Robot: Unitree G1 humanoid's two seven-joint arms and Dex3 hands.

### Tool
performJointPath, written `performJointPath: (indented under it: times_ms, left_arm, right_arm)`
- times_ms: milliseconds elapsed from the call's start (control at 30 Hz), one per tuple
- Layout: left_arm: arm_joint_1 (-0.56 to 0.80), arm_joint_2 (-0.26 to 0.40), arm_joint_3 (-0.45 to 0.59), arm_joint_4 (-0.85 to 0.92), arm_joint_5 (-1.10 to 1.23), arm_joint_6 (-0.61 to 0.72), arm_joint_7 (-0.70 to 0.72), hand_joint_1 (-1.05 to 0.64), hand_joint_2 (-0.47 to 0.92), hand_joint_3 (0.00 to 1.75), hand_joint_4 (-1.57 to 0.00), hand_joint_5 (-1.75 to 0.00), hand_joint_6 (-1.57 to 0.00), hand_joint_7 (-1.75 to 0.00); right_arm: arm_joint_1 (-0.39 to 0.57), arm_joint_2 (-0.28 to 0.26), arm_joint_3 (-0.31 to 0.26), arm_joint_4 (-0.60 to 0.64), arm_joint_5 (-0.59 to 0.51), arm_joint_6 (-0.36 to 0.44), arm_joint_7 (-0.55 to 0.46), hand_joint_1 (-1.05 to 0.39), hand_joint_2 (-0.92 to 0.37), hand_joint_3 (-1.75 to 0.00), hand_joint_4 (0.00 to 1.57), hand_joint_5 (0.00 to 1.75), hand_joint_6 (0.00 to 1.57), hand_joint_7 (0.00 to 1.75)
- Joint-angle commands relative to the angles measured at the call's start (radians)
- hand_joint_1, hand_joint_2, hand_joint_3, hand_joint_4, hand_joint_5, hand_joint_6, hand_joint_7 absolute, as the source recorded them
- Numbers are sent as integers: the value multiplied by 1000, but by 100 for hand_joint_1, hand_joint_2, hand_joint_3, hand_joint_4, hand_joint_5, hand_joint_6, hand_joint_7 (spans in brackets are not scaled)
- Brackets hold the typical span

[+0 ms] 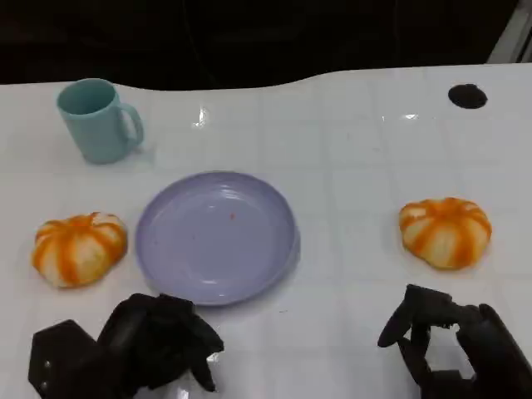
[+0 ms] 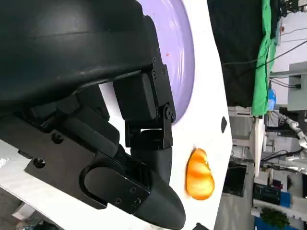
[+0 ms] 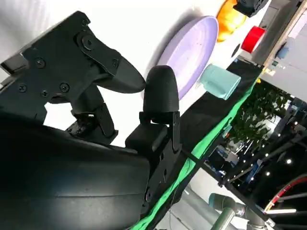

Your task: Grasp the bread from the table and place it into the plate.

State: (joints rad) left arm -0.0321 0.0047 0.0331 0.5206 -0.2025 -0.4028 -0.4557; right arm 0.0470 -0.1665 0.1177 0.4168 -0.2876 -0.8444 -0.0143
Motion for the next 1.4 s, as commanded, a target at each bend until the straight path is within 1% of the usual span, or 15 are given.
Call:
performJointPath:
  times_ms: [33,133,533,567,667,700,733,833,933,967,1033,1100,1200,1300,1400]
  left_arm:
    - [9,14,5,0,-1,-9,-8,-105,82,1,-145,-102,-156,-52]
    - [7,13,5,0,-1,-6,-6,-105,82,1,-145,-102,-156,-52]
    - [10,10,5,-5,0,9,2,-105,81,0,-145,-101,-156,-51]
    - [11,10,5,-7,0,13,4,-105,80,0,-146,-101,-157,-51]
    - [10,11,6,-8,3,13,8,-105,80,0,-146,-101,-157,-51]
    - [10,10,7,-6,3,12,8,-105,80,0,-146,-101,-157,-51]
    - [8,10,8,-3,0,7,4,-105,80,0,-146,-101,-157,-52]
    - [3,12,10,8,-2,-4,-3,-105,81,1,-145,-101,-156,-51]
    - [1,11,10,14,-2,-6,-4,-105,81,1,-145,-101,-156,-52]
    - [2,12,10,12,1,-7,-1,-105,81,1,-145,-101,-156,-52]
    - [4,12,9,9,2,-6,1,-105,82,1,-146,-102,-156,-52]
    - [5,9,11,6,-2,-1,2,-105,81,1,-146,-102,-156,-52]
    - [1,9,11,14,-2,-7,-1,-105,81,1,-146,-102,-156,-52]
    - [-3,13,10,15,4,-4,3,-105,82,1,-145,-102,-156,-52]
    - [-7,13,12,22,1,-3,-1,-105,82,1,-146,-102,-156,-53]
  right_arm:
    - [4,-16,-3,3,11,-6,2,-25,-40,-128,81,175,77,134]
    - [8,-17,-2,-9,15,11,10,-25,-40,-128,81,175,77,134]
    - [9,-11,-8,-8,12,5,-3,-24,-41,-127,81,174,77,132]
    - [10,-8,-11,-10,13,6,-8,-24,-42,-124,81,173,78,129]
    - [9,3,-18,-10,25,7,-17,-25,-55,-100,78,163,78,110]
    - [8,5,-20,-11,28,8,-18,-26,-60,-89,73,154,78,101]
    - [6,8,-23,-12,34,11,-17,-26,-62,-84,71,149,77,97]
    - [3,17,-32,-19,41,19,-28,-25,-63,-78,68,124,77,78]
    - [12,14,-38,-58,21,58,-38,-29,-67,-65,61,107,76,55]
    - [15,4,-42,-80,-20,76,-57,-30,-69,-61,60,105,77,51]
    - [18,-14,-50,-118,-89,111,-89,-39,-85,-26,55,80,72,30]
    - [17,-32,-54,-148,-138,139,-107,-43,-91,-13,48,61,64,15]
    - [12,-63,-55,-204,-229,203,-132,-48,-92,-10,35,44,52,4]
    - [0,-89,-53,-260,-343,289,-173,-51,-91,-6,26,37,45,0]
    - [-23,-112,-45,-285,-412,358,-196,-52,-90,-3,21,33,40,0]
